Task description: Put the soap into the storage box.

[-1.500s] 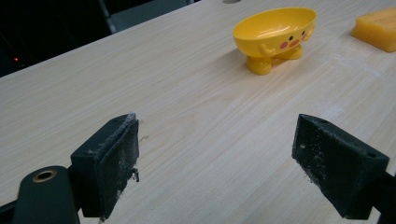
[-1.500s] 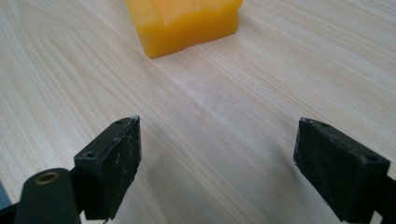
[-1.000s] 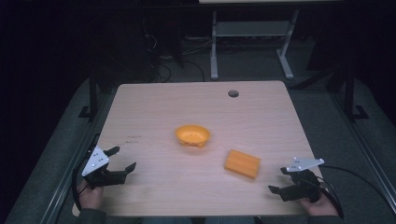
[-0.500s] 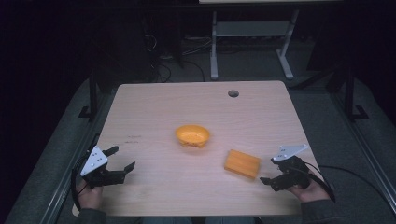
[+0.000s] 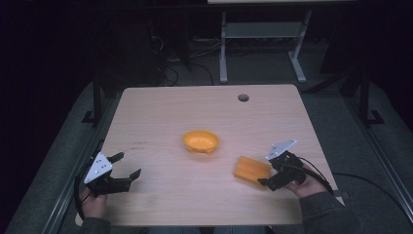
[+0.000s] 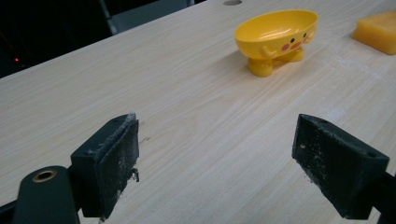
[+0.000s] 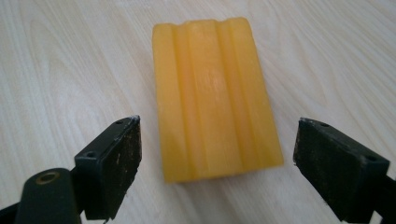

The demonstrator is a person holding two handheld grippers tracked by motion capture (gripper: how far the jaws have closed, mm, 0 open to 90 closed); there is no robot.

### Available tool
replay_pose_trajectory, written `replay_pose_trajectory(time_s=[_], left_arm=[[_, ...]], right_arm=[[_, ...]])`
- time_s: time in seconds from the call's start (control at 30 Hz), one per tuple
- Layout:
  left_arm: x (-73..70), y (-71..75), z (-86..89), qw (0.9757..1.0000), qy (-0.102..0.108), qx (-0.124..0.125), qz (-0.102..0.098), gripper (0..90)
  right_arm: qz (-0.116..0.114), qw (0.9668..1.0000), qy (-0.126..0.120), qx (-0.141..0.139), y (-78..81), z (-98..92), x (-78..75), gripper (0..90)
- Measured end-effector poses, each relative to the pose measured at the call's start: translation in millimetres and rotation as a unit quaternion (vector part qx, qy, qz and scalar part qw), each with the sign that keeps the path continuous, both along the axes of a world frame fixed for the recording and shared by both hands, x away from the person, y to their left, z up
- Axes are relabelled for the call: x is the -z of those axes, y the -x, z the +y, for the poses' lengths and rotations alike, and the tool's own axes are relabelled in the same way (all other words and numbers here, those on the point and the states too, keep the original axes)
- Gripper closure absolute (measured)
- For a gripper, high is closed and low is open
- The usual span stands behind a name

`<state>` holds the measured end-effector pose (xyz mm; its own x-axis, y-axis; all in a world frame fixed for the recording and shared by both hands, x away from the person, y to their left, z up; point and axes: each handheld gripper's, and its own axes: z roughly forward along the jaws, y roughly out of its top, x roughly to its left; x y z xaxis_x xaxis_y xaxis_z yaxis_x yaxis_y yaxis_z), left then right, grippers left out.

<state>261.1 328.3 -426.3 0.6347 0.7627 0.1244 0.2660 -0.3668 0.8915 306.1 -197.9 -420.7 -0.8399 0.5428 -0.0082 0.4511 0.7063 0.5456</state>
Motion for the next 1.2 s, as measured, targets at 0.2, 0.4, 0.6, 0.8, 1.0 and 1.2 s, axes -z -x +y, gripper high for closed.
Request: replay_pose_trajectory(time_s=[0.2, 0.4, 0.6, 0.8, 1.0, 1.2], left_arm=[[-0.1, -0.2, 0.4, 1.0, 0.001, 0.0, -0.001, 13.9], [-0.2, -0.3, -0.4, 1.0, -0.001, 0.002, -0.002, 13.9], [-0.1, -0.4, -0.2, 1.0, 0.002, 0.001, -0.002, 13.9], [-0.3, -0.5, -0.2, 1.0, 0.002, 0.001, -0.003, 13.9], [-0.4, -0.4, -0.3, 1.0, 0.003, 0.001, -0.003, 13.9], [-0.6, -0.3, -0.4, 1.0, 0.002, 0.001, -0.004, 13.9]], right_arm=[[0.01, 0.9997, 0.015, -0.015, -11.7, 13.0, 4.9, 14.3], [0.028, 0.9986, 0.039, -0.023, -21.6, 26.4, 10.9, 14.3], [0.039, 0.9968, 0.061, -0.035, -27.6, 36.3, 18.5, 14.3], [0.045, 0.9962, 0.065, -0.037, -31.5, 41.5, 22.4, 14.6], [0.046, 0.9955, 0.072, -0.04, -32.9, 44.4, 25.4, 15.1], [0.047, 0.9948, 0.079, -0.043, -33.8, 47.7, 27.6, 17.6]])
